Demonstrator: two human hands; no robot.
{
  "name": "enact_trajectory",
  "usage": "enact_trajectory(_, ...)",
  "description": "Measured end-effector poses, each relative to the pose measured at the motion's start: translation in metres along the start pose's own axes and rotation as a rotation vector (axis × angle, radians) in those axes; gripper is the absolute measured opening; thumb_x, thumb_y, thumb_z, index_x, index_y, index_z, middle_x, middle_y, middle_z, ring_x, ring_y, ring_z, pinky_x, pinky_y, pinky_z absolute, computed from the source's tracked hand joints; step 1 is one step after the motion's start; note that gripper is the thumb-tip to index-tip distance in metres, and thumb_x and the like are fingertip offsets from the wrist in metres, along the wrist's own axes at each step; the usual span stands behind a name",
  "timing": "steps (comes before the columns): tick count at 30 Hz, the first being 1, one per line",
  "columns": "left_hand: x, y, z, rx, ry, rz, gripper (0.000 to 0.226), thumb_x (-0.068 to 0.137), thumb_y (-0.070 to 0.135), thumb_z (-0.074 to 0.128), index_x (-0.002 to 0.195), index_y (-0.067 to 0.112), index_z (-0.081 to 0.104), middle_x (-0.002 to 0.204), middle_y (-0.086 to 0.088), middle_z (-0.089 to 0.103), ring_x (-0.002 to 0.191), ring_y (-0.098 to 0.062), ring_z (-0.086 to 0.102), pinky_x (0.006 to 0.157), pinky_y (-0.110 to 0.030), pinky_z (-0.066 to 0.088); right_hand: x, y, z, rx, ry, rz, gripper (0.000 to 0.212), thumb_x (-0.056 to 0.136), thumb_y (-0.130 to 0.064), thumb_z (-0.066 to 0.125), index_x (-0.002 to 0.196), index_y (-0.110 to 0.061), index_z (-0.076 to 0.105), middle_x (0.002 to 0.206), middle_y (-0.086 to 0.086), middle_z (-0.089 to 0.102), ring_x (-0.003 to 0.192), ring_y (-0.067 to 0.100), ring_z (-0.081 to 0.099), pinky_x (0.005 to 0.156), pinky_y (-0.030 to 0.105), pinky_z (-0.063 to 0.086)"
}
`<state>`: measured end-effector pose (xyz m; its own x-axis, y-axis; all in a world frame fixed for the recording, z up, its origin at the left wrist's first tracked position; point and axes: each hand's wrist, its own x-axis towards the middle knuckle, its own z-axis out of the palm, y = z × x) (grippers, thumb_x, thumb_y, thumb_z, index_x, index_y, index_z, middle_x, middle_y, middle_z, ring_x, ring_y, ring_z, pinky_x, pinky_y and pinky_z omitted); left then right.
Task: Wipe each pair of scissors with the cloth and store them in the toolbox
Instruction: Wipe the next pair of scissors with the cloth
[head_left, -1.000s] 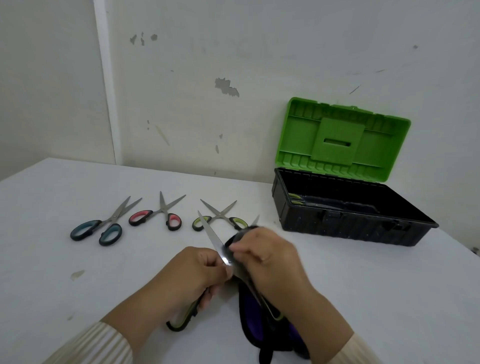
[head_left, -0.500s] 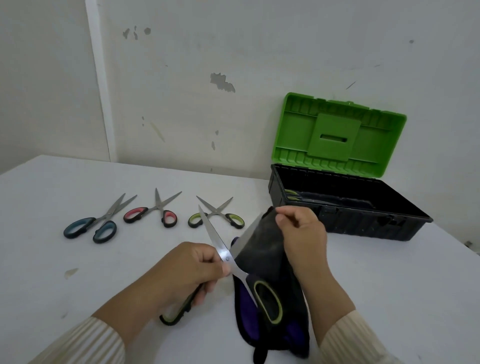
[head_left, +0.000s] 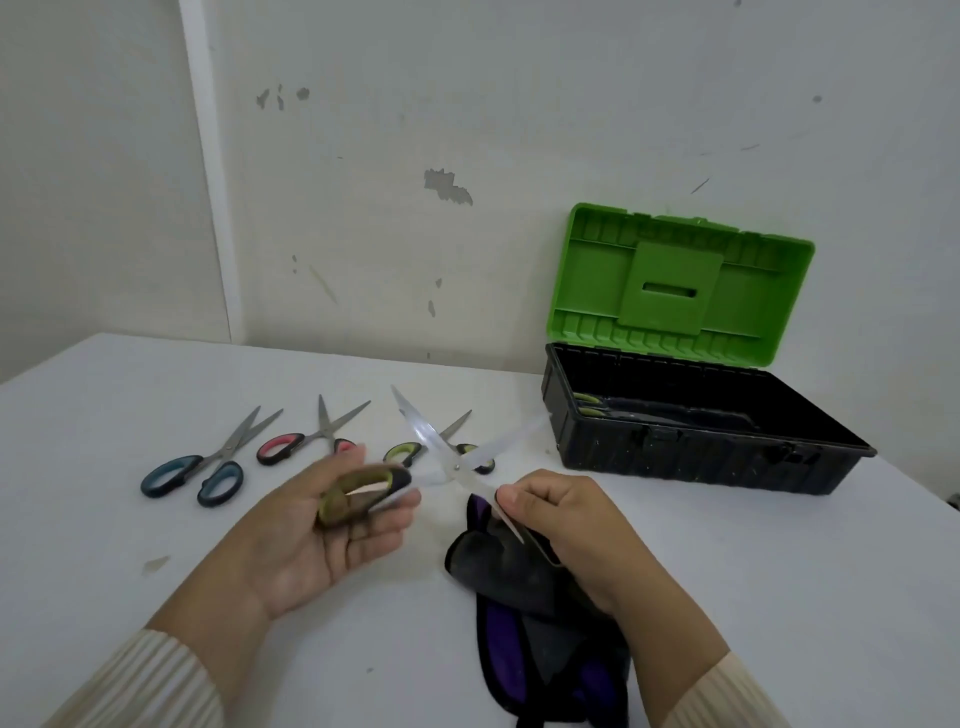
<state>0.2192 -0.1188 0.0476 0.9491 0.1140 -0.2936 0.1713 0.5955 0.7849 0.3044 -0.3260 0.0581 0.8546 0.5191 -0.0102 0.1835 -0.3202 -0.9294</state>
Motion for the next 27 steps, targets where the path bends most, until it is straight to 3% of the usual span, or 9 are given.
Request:
enact_trajectory(2, 0.007, -0.006, 0.002, -0.223, -0.018, 0.074, 0.048, 0.078, 0.046, 0.054, 0.093, 0.003, 0.069, 0.088, -0.019, 0.074, 0.067, -0.024, 0.073, 0.06, -0.035, 0.061, 0.001, -0.001, 0.005, 0.07, 0.063, 0.002, 0.026, 0.085, -0.03, 0.062, 0.071, -0.009, 0.069, 0.063, 0.001, 0.065, 0.058, 0.014, 0.057, 0.057, 0.026, 0.044)
enact_trajectory(4, 0.011, -0.019, 0.012, -0.223, -0.039, 0.097, 0.054, 0.075, 0.05, 0.053, 0.102, 0.004, 0.065, 0.094, -0.014, 0.075, 0.078, -0.022, 0.074, 0.069, -0.037, 0.061, 0.001, -0.001, 0.013, 0.094, 0.091, -0.031, 0.03, 0.085, -0.029, 0.061, 0.068, -0.005, 0.067, 0.061, 0.007, 0.063, 0.056, 0.016, 0.054, 0.056, 0.027, 0.043)
enact_trajectory(9, 0.01, -0.042, 0.03, 0.107, 0.043, 0.184, 0.013, 0.084, 0.015, 0.059, 0.086, 0.005, 0.067, 0.083, -0.01, 0.073, 0.072, -0.017, 0.07, 0.067, -0.029, 0.054, 0.004, 0.003, 0.03, -0.146, 0.094, -0.142, 0.027, 0.084, -0.031, 0.062, 0.072, -0.007, 0.066, 0.076, 0.009, 0.062, 0.064, 0.011, 0.055, 0.063, 0.025, 0.045)
enact_trajectory(12, 0.011, -0.037, 0.026, 0.116, 0.11, 0.226, 0.018, 0.091, 0.008, 0.052, 0.078, 0.007, 0.065, 0.071, -0.007, 0.071, 0.061, -0.014, 0.066, 0.065, -0.03, 0.05, 0.003, 0.004, 0.022, -0.109, -0.035, -0.143, 0.02, 0.083, -0.03, 0.065, 0.077, -0.012, 0.07, 0.085, 0.004, 0.062, 0.075, 0.007, 0.059, 0.069, 0.017, 0.047)
enact_trajectory(14, 0.01, -0.033, 0.025, 0.099, 0.139, 0.256, 0.021, 0.093, 0.007, 0.048, 0.078, 0.007, 0.063, 0.067, -0.006, 0.07, 0.057, -0.014, 0.065, 0.064, -0.032, 0.049, 0.004, 0.007, 0.009, 0.021, -0.079, -0.102, 0.009, 0.08, -0.021, 0.068, 0.081, -0.015, 0.073, 0.093, 0.002, 0.066, 0.086, 0.013, 0.063, 0.079, 0.021, 0.05)
enact_trajectory(17, 0.009, -0.03, 0.023, 0.11, 0.206, 0.25, 0.023, 0.094, 0.007, 0.044, 0.073, 0.007, 0.056, 0.06, -0.009, 0.059, 0.061, -0.026, 0.062, 0.065, -0.038, 0.052, 0.012, 0.012, -0.013, 0.32, 0.071, -0.032, 0.024, 0.077, 0.008, 0.061, 0.081, -0.012, 0.074, 0.089, 0.01, 0.069, 0.081, 0.021, 0.064, 0.073, 0.025, 0.052)
enact_trajectory(21, 0.004, -0.036, 0.027, 0.378, 0.166, 0.14, 0.022, 0.095, 0.015, 0.042, 0.076, 0.008, 0.051, 0.059, -0.015, 0.06, 0.067, -0.036, 0.067, 0.072, -0.048, 0.053, 0.014, 0.009, -0.029, 0.554, 0.346, -0.167, 0.032, 0.076, 0.015, 0.057, 0.079, -0.015, 0.067, 0.077, 0.006, 0.067, 0.078, 0.021, 0.059, 0.069, 0.021, 0.053)
enact_trajectory(24, -0.001, -0.045, 0.032, 0.504, 0.037, 0.085, 0.019, 0.097, 0.013, 0.043, 0.082, 0.008, 0.054, 0.062, -0.017, 0.066, 0.064, -0.035, 0.066, 0.065, -0.043, 0.052, 0.003, -0.004, -0.016, 0.298, 0.363, -0.378, 0.034, 0.074, 0.013, 0.062, 0.082, -0.02, 0.065, 0.078, -0.01, 0.07, 0.077, 0.005, 0.063, 0.071, 0.013, 0.049)
enact_trajectory(27, 0.003, -0.054, 0.034, 0.596, -0.016, 0.139, 0.015, 0.099, 0.012, 0.044, 0.089, 0.003, 0.051, 0.057, -0.007, 0.066, 0.049, -0.023, 0.062, 0.052, -0.033, 0.049, -0.006, -0.01, 0.019, -0.26, 0.195, -0.563, 0.023, 0.072, -0.003, 0.063, 0.083, -0.021, 0.069, 0.081, -0.019, 0.067, 0.084, -0.002, 0.059, 0.077, 0.007, 0.043)
